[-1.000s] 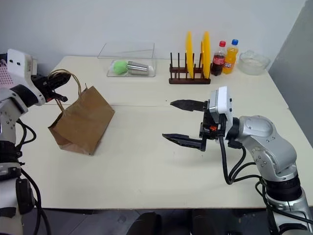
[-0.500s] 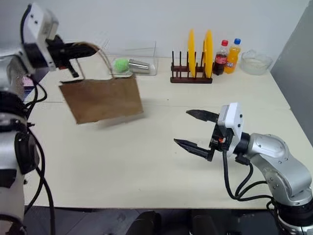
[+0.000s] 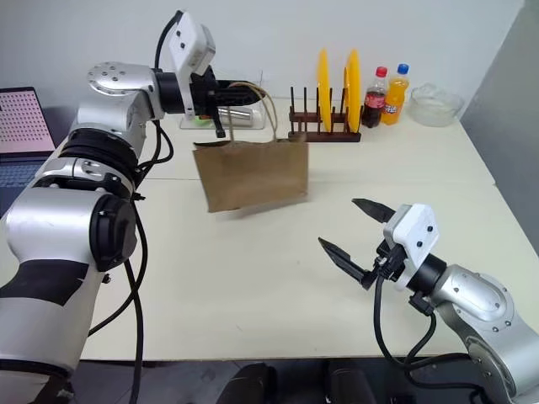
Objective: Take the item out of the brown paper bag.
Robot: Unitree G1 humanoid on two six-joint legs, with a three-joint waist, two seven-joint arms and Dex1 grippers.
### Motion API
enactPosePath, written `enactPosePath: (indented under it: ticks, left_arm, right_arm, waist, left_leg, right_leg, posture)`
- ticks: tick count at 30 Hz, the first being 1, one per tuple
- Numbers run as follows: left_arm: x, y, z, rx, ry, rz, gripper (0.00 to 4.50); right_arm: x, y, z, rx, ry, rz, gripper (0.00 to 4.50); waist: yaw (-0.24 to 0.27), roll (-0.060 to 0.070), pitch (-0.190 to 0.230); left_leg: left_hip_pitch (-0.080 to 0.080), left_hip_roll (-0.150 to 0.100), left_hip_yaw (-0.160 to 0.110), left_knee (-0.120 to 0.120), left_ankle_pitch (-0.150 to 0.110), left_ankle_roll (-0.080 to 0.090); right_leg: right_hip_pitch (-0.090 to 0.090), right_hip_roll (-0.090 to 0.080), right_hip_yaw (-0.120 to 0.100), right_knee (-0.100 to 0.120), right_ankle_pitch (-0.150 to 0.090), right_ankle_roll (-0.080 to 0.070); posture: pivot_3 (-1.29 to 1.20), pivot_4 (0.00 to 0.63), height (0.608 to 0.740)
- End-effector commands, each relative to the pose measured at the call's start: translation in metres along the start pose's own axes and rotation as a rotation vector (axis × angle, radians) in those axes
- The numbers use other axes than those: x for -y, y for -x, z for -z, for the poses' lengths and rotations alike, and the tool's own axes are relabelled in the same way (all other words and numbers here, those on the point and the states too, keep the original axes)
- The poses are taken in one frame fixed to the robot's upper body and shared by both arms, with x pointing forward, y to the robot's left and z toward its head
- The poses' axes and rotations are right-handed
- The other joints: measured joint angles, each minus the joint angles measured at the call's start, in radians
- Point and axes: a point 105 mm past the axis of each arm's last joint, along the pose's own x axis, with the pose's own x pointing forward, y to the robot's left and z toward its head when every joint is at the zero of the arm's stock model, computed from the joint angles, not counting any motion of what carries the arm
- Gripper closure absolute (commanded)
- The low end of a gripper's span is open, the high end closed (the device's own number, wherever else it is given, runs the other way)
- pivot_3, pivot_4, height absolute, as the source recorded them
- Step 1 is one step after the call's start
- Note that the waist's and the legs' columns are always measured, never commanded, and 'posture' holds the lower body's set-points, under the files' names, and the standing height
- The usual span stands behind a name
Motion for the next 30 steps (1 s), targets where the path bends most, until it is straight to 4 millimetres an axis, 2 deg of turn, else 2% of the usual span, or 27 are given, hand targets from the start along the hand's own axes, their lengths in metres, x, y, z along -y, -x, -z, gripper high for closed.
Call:
enactPosePath:
  ticks: [1, 6, 13, 18, 30]
  left_arm:
    - [-0.004, -0.010, -0.035, 0.068, -0.099, -0.020, 4.47]
    - [0.004, -0.025, -0.036, 0.071, -0.112, -0.007, 4.47]
    - [0.023, -0.048, -0.019, 0.031, -0.149, 0.037, 4.47]
    - [0.025, -0.051, -0.014, 0.013, -0.165, 0.046, 4.47]
    - [0.028, -0.051, 0.010, -0.067, -0.229, 0.021, 4.47]
  right_arm:
    - [-0.005, 0.006, -0.010, 0.024, 0.037, 0.037, 0.00]
    - [-0.010, 0.008, -0.010, 0.022, 0.027, 0.060, 0.00]
    - [-0.016, 0.007, -0.011, 0.031, 0.019, 0.081, 0.00]
    - [-0.020, 0.008, -0.009, 0.022, 0.007, 0.082, 0.00]
    - [-0.023, 0.002, -0.011, 0.036, -0.002, 0.084, 0.00]
  waist:
    - [0.001, 0.000, 0.000]
    - [-0.003, 0.000, 0.000]
    - [-0.001, 0.000, 0.000]
    - [-0.002, 0.000, 0.000]
    - [-0.001, 0.000, 0.000]
  left_leg:
    - [0.000, 0.000, 0.000, 0.000, 0.000, 0.000]
    - [0.001, 0.000, 0.002, 0.000, 0.000, 0.000]
    - [0.001, 0.000, 0.002, 0.000, 0.000, 0.000]
    - [0.001, 0.000, 0.002, 0.000, 0.000, 0.000]
    - [0.002, 0.000, 0.002, 0.001, 0.000, 0.000]
  right_leg:
    - [0.000, 0.000, 0.000, 0.000, 0.000, 0.000]
    - [0.000, 0.000, 0.002, 0.000, 0.000, 0.000]
    - [0.000, 0.000, 0.002, 0.000, 0.000, 0.000]
    - [0.000, 0.000, 0.002, 0.001, 0.000, 0.000]
    - [0.000, 0.000, 0.002, 0.002, 0.000, 0.000]
  posture:
    - [0.00, 0.150, 0.740]
    - [0.00, 0.150, 0.740]
    - [0.00, 0.150, 0.740]
    - [0.00, 0.150, 0.740]
    - [0.00, 0.150, 0.740]
